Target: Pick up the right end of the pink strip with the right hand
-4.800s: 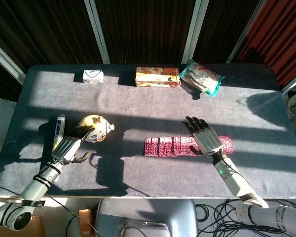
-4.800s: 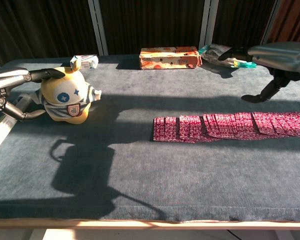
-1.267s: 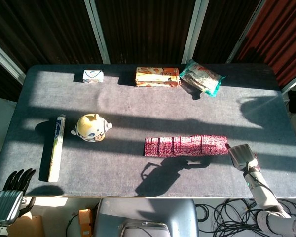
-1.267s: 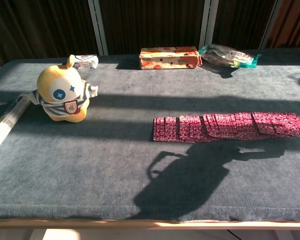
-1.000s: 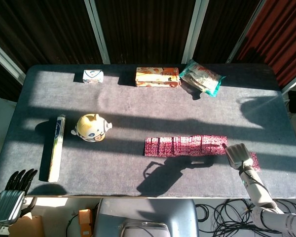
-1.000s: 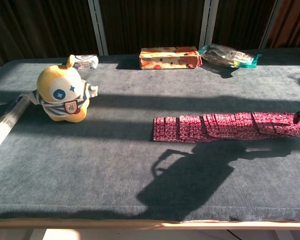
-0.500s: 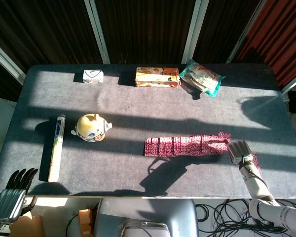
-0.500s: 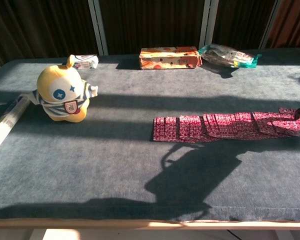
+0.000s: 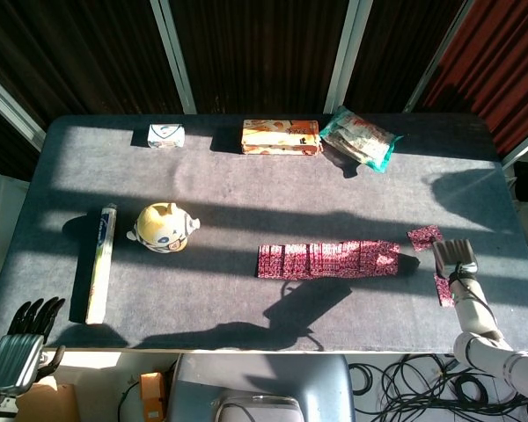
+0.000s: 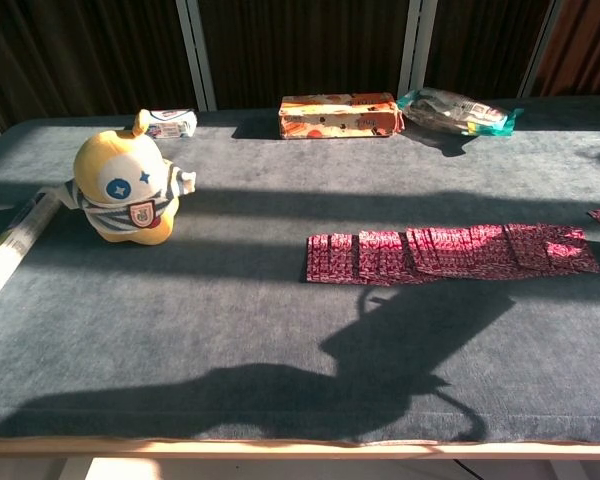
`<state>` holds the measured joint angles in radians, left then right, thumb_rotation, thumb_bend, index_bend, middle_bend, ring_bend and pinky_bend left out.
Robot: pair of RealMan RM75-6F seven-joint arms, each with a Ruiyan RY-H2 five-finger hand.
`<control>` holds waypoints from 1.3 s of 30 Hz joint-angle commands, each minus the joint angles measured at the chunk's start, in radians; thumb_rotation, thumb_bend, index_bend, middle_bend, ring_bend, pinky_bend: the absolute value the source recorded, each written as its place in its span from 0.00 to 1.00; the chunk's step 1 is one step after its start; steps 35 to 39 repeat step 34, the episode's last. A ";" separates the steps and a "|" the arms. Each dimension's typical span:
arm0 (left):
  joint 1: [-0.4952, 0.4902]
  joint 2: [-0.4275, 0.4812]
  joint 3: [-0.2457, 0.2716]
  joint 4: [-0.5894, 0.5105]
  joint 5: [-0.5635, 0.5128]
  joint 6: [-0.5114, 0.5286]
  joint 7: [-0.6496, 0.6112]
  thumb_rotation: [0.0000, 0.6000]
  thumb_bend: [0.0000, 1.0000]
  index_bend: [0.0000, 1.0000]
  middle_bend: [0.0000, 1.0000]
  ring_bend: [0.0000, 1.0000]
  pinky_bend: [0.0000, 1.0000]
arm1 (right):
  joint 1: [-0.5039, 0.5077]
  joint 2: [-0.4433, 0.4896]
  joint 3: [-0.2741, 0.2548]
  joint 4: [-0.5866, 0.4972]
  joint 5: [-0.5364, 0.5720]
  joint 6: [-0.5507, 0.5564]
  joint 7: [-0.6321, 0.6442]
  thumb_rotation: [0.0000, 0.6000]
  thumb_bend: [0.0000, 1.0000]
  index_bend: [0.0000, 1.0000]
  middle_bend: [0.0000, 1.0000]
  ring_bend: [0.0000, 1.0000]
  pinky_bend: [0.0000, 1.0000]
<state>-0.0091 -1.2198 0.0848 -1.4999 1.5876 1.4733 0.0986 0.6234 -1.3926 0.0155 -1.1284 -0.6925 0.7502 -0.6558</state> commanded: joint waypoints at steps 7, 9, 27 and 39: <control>0.003 0.005 -0.004 -0.002 0.010 0.019 -0.019 1.00 0.39 0.00 0.07 0.04 0.06 | -0.066 0.095 0.021 -0.146 -0.179 0.149 0.154 1.00 0.68 0.16 0.89 0.91 1.00; 0.007 0.006 -0.007 -0.001 0.013 0.032 -0.031 1.00 0.39 0.00 0.06 0.04 0.06 | -0.108 0.137 0.024 -0.219 -0.271 0.238 0.232 1.00 0.65 0.11 0.82 0.80 0.96; 0.032 -0.007 -0.035 0.015 0.052 0.143 -0.046 1.00 0.40 0.00 0.00 0.00 0.02 | -0.551 0.227 -0.118 -0.424 -0.892 0.981 0.509 1.00 0.32 0.00 0.00 0.00 0.12; 0.041 0.000 -0.014 0.013 0.086 0.157 -0.049 1.00 0.40 0.00 0.00 0.00 0.01 | -0.551 0.234 -0.096 -0.430 -0.883 0.932 0.509 1.00 0.32 0.00 0.00 0.00 0.12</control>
